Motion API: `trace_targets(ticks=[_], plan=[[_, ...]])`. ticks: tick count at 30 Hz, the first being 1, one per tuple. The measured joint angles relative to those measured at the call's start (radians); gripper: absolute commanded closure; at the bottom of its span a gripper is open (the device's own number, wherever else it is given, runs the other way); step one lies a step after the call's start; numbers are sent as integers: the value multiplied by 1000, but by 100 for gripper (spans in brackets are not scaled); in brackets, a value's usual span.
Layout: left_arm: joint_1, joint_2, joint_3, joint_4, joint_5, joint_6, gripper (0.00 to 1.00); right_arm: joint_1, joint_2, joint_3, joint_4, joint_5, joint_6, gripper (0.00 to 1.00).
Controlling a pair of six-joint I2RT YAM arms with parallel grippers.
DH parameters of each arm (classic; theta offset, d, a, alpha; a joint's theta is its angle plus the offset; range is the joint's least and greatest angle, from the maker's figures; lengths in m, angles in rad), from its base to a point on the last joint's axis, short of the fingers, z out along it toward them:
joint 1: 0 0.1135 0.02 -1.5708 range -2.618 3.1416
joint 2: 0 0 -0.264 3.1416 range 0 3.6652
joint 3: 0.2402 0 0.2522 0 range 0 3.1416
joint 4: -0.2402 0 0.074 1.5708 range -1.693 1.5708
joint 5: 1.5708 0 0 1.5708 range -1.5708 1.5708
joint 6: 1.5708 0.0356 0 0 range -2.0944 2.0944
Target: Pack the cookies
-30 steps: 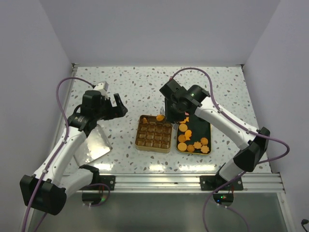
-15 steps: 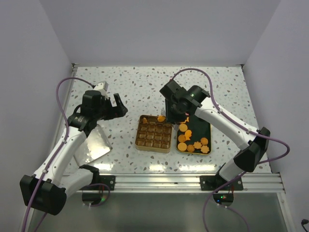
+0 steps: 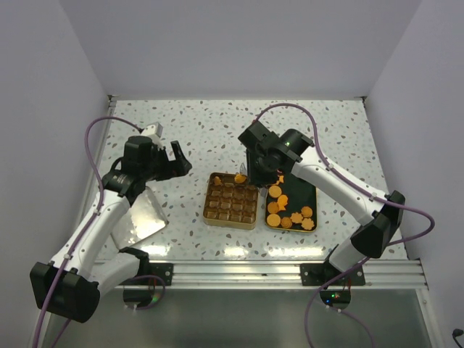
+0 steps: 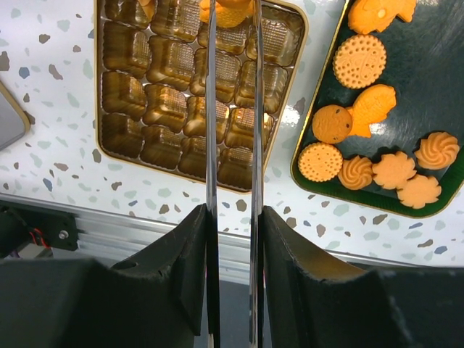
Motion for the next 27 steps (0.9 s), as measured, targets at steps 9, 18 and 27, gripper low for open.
trace_targets(ticks=[9, 18, 27], plan=[[0, 1, 0, 0, 0, 0, 0, 4, 8, 31, -16, 20, -5, 64], [0, 10, 0, 10, 0, 0, 0, 5, 8, 32, -18, 26, -15, 58], [0, 16, 0, 16, 0, 0, 0, 18, 10, 32, -18, 24, -21, 54]])
